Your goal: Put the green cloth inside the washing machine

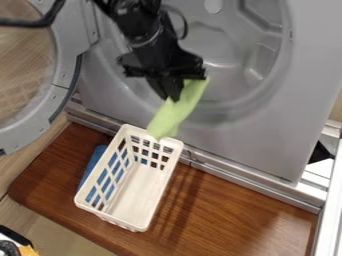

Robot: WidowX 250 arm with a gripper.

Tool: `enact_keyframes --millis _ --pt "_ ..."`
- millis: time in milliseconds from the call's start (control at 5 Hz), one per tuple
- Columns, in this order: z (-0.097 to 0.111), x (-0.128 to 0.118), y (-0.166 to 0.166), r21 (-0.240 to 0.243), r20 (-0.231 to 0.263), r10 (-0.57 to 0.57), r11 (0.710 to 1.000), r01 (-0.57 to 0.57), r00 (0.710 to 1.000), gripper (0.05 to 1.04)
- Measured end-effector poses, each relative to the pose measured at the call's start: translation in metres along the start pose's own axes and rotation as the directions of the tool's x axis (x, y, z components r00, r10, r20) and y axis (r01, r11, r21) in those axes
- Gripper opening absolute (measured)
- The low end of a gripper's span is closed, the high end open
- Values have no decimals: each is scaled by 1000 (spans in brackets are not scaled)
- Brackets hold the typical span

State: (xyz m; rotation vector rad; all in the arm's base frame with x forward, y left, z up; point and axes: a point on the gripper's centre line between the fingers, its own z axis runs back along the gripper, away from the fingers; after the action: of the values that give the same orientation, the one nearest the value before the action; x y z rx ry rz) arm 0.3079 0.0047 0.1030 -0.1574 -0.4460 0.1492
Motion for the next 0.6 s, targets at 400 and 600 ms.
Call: enact_keyframes --millis 400,600 --pt "-33 43 0 21 -14 26 999 -26 1000 60" --pt "-54 60 -1 18 -26 30 999 -30 999 59"
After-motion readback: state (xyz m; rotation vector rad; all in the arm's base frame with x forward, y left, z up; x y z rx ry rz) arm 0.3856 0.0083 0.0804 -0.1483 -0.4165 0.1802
